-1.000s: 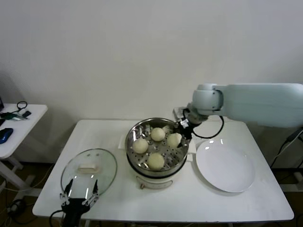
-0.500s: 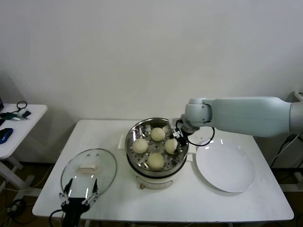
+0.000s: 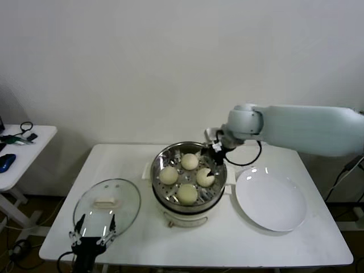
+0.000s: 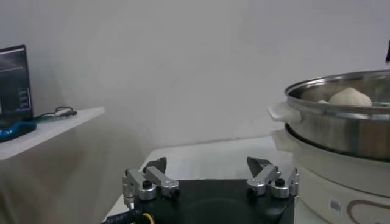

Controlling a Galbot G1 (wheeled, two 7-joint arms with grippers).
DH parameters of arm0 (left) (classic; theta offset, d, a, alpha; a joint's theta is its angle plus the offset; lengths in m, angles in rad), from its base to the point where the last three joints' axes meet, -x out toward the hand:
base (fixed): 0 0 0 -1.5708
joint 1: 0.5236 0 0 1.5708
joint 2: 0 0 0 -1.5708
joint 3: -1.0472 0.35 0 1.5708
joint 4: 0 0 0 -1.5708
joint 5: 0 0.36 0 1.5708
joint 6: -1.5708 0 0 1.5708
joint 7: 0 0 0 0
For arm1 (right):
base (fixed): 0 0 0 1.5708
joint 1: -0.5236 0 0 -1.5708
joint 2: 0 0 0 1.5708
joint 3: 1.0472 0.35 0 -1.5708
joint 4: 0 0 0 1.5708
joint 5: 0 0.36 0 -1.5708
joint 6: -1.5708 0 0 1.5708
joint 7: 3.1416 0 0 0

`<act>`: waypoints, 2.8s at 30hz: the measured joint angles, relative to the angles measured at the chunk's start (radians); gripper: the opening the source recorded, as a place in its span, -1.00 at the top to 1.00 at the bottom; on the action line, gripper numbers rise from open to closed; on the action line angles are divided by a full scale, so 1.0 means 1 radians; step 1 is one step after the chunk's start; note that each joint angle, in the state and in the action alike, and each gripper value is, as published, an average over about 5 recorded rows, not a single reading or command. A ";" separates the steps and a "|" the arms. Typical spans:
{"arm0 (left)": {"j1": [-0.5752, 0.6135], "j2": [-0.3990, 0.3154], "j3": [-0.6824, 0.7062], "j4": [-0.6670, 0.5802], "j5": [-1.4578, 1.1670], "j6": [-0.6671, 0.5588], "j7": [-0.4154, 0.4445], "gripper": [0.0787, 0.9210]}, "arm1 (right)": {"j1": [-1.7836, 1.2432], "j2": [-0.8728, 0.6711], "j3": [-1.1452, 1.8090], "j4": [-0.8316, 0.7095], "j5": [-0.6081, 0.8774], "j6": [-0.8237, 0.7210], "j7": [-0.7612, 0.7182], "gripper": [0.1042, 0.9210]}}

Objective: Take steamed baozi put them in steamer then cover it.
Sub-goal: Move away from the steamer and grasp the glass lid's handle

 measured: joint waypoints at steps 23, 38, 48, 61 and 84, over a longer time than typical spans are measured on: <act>-0.069 0.048 0.005 0.006 0.004 0.055 -0.034 -0.77 | -0.977 -0.440 1.173 0.133 0.044 0.115 0.464 -0.76; -0.065 0.066 -0.001 0.030 0.054 0.002 -0.060 -0.77 | -1.939 -0.131 2.062 0.098 -0.061 0.506 0.517 -0.76; -0.060 0.096 -0.024 0.058 0.227 -0.061 -0.158 -0.77 | -2.238 0.058 2.229 0.061 -0.106 0.721 0.539 -0.76; -0.118 0.131 -0.021 0.253 0.919 -0.187 -0.427 -0.77 | -2.354 0.209 2.217 0.033 -0.177 0.833 0.574 -0.76; -0.366 0.169 0.004 0.608 1.308 -0.115 -0.424 -0.77 | -2.460 0.312 2.234 0.060 -0.209 0.905 0.599 -0.76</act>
